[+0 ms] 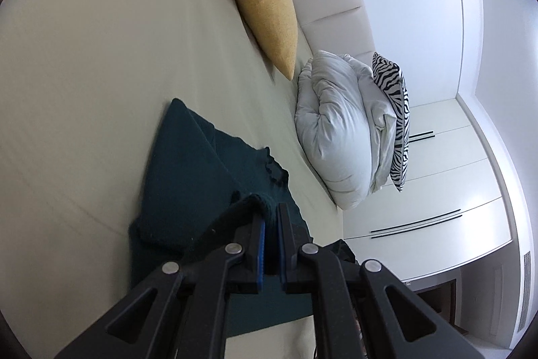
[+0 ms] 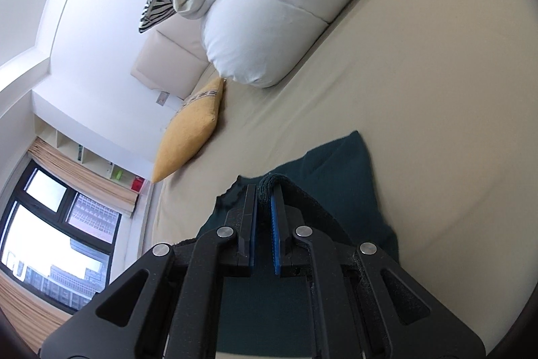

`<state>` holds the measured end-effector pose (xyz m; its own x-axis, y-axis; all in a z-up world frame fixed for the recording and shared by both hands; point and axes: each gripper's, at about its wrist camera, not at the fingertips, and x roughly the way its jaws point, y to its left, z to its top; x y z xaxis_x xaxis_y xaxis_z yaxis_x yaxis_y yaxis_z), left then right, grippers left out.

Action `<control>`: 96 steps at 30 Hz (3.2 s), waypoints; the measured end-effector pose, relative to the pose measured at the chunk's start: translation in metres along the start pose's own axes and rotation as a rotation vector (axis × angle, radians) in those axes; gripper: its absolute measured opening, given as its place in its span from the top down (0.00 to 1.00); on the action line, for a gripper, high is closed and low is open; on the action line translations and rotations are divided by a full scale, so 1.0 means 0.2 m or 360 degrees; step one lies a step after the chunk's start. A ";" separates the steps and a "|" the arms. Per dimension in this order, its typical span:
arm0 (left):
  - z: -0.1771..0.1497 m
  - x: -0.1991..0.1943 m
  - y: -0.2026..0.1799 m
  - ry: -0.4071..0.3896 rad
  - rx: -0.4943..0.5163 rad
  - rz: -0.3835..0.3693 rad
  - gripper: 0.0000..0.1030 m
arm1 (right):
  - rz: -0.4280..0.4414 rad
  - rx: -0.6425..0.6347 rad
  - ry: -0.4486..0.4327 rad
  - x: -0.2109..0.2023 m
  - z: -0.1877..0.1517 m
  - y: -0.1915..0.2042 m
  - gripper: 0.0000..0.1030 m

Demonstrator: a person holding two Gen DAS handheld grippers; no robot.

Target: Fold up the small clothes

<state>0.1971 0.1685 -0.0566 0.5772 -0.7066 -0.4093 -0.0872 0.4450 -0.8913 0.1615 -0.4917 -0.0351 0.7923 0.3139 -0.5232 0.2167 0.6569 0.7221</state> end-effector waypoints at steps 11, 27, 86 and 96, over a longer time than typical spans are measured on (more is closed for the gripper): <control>0.29 0.41 0.15 0.0041 -0.0032 0.0202 0.92 | -0.0244 -0.0024 0.0055 0.59 0.20 -0.11 0.94; 0.25 0.24 0.12 -0.0101 0.0021 0.0221 0.34 | -0.0420 -0.0057 0.0038 0.76 0.18 -0.22 0.42; -0.17 0.58 -0.11 -0.0154 0.0953 0.0793 0.46 | 0.0082 0.0066 -0.0089 0.65 0.00 -0.30 0.66; -0.67 0.53 -0.06 0.0074 0.1086 0.0793 0.41 | 0.0371 -0.0160 0.0664 0.87 -0.89 0.07 0.56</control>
<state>0.1501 0.0148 -0.1156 0.5659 -0.3551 -0.7441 0.1957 0.9346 -0.2971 0.2008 -0.3058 -0.1953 0.5123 0.6950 -0.5045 -0.0115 0.5929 0.8052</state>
